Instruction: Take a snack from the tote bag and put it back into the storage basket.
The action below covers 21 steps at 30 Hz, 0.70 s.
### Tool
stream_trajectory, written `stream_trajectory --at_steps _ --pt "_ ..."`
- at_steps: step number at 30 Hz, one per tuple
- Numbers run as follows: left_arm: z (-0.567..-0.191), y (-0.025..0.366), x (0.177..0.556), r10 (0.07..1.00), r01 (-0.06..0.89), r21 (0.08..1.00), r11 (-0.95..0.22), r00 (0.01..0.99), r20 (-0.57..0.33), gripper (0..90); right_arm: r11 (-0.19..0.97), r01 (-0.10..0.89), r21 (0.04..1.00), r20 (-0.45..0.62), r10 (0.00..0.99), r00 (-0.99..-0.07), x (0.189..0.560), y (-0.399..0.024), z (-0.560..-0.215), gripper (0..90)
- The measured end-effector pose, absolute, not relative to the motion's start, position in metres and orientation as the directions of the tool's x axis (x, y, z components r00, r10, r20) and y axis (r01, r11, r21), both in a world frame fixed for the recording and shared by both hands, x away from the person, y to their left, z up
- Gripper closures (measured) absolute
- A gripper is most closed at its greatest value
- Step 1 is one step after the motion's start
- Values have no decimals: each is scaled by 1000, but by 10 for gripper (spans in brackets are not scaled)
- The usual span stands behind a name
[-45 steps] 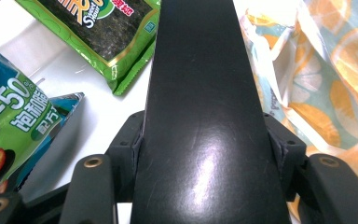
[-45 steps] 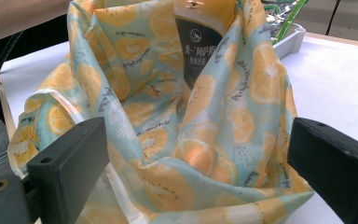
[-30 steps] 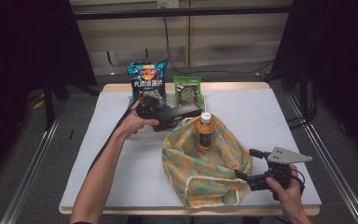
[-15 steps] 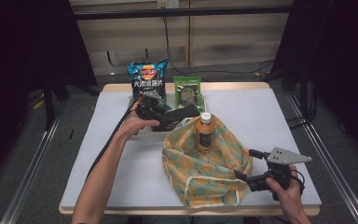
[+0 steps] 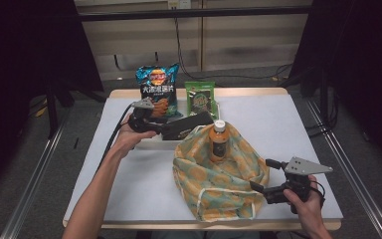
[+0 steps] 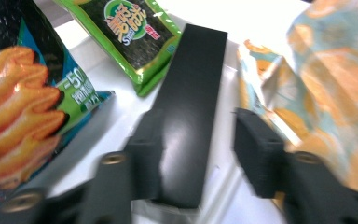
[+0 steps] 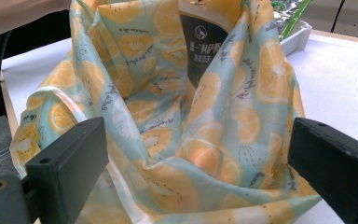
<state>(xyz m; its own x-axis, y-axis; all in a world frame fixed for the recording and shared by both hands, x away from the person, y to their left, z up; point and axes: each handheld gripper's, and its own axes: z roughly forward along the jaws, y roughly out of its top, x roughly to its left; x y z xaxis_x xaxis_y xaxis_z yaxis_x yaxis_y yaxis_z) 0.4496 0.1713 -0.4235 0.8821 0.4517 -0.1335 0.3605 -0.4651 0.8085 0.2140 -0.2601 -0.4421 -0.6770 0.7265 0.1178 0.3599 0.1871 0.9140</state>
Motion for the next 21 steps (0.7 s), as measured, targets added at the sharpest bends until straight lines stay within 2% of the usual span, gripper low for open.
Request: stream_trajectory --at_steps 3,7,11,21 --pt "-426 179 443 456 375 804 -462 878 -147 746 188 359 914 117 726 -678 214 -260 -442 42" --pt "-430 192 437 460 401 806 -436 869 -184 847 190 363 912 118 726 -677 214 -260 -443 41" --pt "-441 194 437 471 429 790 -439 858 -204 870 192 363 912 117 726 -677 215 -258 -443 41" --pt "-447 190 443 501 440 778 -449 845 -188 867 191 368 910 123 724 -679 216 -258 -444 39"
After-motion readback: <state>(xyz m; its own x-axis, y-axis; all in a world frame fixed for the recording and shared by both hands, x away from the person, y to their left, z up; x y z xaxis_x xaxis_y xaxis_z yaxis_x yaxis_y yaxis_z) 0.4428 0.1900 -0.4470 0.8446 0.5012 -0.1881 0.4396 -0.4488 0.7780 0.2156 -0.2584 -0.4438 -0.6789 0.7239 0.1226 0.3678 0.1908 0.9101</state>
